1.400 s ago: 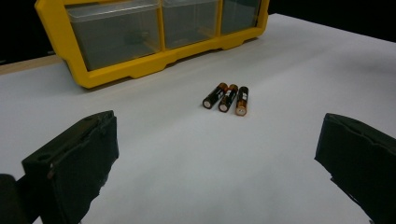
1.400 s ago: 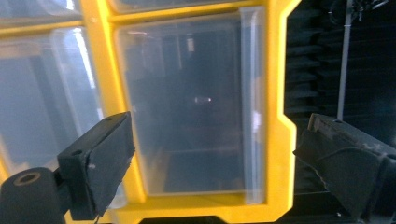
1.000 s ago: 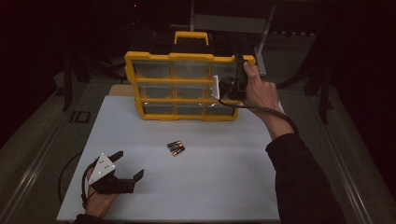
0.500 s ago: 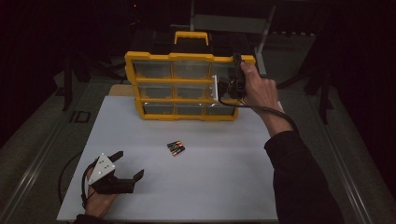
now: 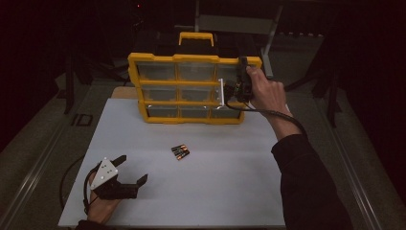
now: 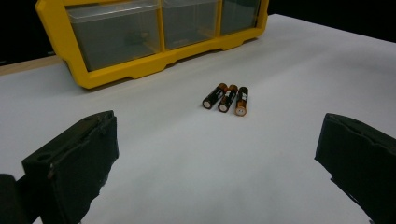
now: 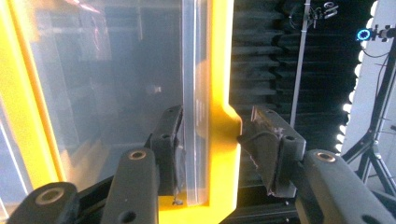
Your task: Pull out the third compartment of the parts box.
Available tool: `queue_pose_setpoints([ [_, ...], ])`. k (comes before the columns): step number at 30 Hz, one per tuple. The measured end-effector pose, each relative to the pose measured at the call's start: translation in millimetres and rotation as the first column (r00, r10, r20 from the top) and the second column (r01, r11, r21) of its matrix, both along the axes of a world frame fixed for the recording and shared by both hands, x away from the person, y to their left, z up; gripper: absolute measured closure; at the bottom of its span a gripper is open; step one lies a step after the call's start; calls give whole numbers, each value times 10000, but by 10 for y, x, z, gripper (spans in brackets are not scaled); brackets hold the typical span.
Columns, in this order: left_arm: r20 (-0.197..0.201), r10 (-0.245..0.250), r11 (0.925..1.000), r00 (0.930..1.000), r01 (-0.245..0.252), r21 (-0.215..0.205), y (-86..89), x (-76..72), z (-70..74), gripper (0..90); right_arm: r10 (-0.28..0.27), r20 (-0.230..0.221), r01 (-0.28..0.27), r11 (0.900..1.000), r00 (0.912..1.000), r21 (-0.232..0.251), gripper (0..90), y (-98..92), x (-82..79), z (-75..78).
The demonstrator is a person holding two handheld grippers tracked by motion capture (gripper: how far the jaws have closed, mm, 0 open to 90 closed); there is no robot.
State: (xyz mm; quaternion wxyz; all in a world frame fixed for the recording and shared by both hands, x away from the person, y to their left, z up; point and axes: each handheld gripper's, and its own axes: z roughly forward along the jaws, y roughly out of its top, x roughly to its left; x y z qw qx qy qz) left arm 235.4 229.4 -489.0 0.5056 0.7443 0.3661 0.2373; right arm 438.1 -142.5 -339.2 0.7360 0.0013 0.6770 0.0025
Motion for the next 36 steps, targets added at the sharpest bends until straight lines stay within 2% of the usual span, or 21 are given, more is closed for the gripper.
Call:
queue_pose_setpoints([
  [18, 2, 0, 10000, 10000, 0, 9, 2, -1, 1, 1, -107, 382, 115, 9997, 9992, -212, 600, -47, -8, -63],
  [21, 0, 7, 10000, 10000, -7, 2, 0, -1, -1, 1, -101, 327, 106, 9998, 9994, -152, 620, -51, -18, -68],
  [31, -22, -7, 10000, 10000, 7, -8, -5, 0, -3, 1, 49, 313, -37, 9992, 9995, -397, 635, -59, -95, -68],
  [36, -30, -11, 10000, 10000, 11, 13, -6, 1, -4, 1, 88, 78, -85, 9991, 9999, -405, 701, -60, -129, -59],
])
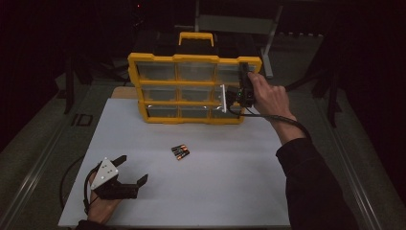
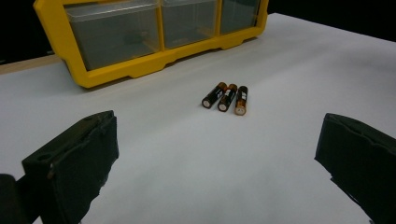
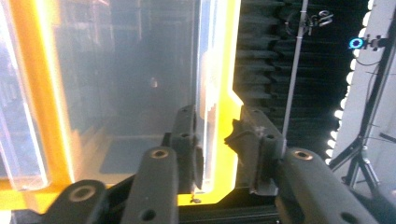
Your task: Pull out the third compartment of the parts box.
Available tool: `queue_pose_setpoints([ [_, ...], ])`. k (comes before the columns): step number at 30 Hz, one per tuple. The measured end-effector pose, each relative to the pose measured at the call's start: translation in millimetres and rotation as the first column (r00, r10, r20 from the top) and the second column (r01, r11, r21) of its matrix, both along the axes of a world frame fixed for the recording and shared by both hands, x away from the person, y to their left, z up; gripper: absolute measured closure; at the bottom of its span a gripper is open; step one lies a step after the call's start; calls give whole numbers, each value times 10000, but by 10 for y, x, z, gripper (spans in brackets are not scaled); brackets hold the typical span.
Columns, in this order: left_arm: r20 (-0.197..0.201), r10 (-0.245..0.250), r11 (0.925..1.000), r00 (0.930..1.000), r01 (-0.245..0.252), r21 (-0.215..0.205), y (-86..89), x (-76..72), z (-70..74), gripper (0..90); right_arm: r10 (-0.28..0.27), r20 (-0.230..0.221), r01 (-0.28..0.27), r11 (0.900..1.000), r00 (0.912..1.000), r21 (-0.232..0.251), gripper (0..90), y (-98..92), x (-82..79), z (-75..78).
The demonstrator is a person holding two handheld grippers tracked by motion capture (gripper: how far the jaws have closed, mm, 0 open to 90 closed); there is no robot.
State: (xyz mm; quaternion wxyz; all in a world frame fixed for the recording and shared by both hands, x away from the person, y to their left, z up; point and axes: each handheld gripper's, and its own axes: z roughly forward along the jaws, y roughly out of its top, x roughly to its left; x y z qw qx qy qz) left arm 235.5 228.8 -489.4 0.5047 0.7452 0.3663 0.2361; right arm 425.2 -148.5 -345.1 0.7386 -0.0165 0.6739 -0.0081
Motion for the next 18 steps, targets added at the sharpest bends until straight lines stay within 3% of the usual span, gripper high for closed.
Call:
queue_pose_setpoints([
  [18, 19, 6, 10000, 10000, -6, -24, 3, -2, 1, 1, -414, -957, 403, 9991, 9945, -143, 790, 27, 3, 80],
])
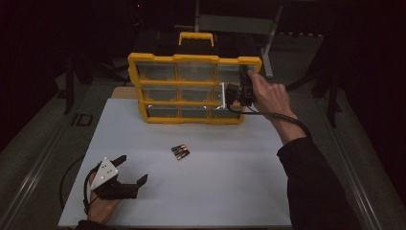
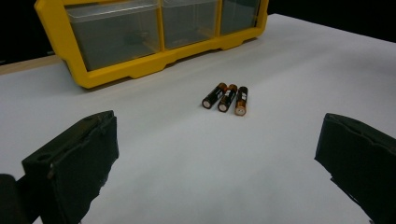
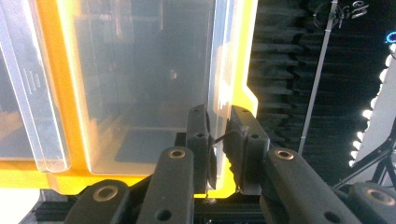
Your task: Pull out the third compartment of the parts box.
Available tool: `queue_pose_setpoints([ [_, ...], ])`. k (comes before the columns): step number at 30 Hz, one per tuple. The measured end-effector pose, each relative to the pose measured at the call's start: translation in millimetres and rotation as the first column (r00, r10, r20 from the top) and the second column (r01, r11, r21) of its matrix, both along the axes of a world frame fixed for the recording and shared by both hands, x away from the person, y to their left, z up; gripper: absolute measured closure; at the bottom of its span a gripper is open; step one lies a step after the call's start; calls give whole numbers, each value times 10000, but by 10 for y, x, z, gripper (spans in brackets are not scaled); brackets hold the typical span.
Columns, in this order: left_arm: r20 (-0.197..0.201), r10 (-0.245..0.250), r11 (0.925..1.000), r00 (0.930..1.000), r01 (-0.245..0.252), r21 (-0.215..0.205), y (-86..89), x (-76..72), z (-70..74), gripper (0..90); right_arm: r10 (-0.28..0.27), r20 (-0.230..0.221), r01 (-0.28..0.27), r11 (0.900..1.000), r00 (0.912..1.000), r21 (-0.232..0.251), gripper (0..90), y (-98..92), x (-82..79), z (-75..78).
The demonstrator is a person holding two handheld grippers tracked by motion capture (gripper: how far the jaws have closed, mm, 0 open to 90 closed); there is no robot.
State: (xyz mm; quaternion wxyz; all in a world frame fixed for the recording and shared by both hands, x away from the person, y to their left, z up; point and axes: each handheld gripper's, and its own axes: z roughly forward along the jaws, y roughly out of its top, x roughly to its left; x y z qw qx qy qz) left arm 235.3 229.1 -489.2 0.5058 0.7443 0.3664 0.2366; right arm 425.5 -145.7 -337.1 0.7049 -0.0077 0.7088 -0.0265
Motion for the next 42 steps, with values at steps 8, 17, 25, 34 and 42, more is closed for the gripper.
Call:
queue_pose_setpoints([
  [8, 0, -11, 10000, 10000, 11, 24, -2, 0, 0, 1, -32, -34, 32, 10000, 10000, 27, 792, 8, -12, -6],
  [17, 7, -8, 10000, 10000, 8, 22, -1, -1, 1, 1, 49, -64, -49, 10000, 10000, 78, 792, 16, -53, -12],
  [25, 5, -15, 10000, 10000, 15, 31, -3, -1, 0, 1, 143, -68, -143, 9999, 9999, 64, 792, 4, -110, -10],
  [34, 2, -26, 10000, 10000, 26, 64, -3, -1, 0, 1, 269, -76, -268, 9995, 9996, 155, 792, -14, -192, -4],
  [42, 7, -19, 10000, 10000, 19, 69, -3, -1, 0, 1, 382, -91, -381, 9992, 9992, 80, 792, -26, -264, 0],
])
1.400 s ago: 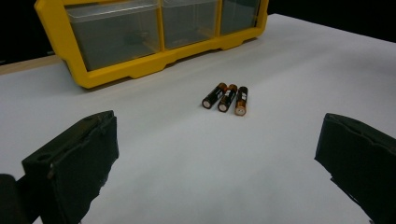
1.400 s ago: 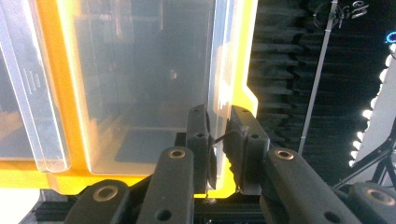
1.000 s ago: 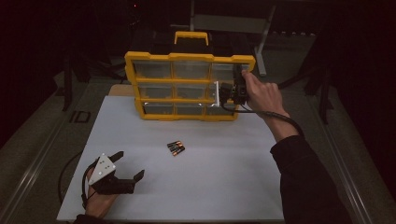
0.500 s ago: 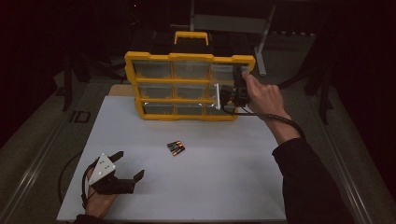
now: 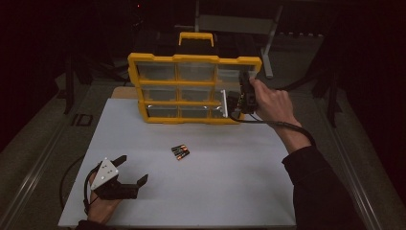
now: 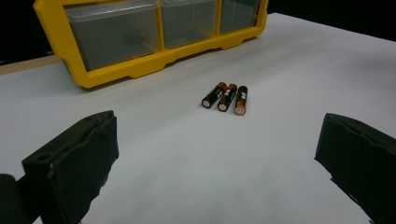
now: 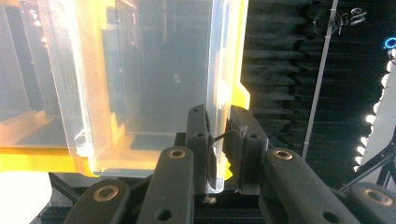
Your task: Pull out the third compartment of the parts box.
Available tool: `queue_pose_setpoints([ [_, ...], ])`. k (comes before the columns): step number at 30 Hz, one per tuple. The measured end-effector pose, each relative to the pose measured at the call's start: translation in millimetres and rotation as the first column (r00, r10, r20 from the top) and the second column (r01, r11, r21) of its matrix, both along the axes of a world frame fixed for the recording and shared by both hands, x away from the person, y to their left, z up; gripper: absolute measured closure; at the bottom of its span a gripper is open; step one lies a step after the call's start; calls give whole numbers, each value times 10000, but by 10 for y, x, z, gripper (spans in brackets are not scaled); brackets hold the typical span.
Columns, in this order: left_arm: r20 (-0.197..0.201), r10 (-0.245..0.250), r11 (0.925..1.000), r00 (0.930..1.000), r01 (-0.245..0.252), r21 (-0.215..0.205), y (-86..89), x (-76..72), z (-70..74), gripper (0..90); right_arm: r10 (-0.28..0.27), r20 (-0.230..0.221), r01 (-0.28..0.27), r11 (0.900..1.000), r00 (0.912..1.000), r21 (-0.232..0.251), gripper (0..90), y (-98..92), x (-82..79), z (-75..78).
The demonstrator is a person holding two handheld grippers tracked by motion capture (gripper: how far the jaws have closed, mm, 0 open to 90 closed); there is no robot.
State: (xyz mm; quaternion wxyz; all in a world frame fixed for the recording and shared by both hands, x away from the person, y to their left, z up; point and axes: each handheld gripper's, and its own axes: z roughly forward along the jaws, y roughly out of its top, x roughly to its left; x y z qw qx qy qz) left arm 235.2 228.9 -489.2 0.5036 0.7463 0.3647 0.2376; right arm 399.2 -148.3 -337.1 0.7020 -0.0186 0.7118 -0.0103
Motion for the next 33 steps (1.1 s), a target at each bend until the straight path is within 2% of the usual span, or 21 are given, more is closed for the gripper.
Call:
queue_pose_setpoints([
  [33, 32, 11, 10000, 10000, -11, -17, 1, 0, 0, 1, 358, -173, -362, 9991, 9992, -209, 791, -51, -253, 33],
])
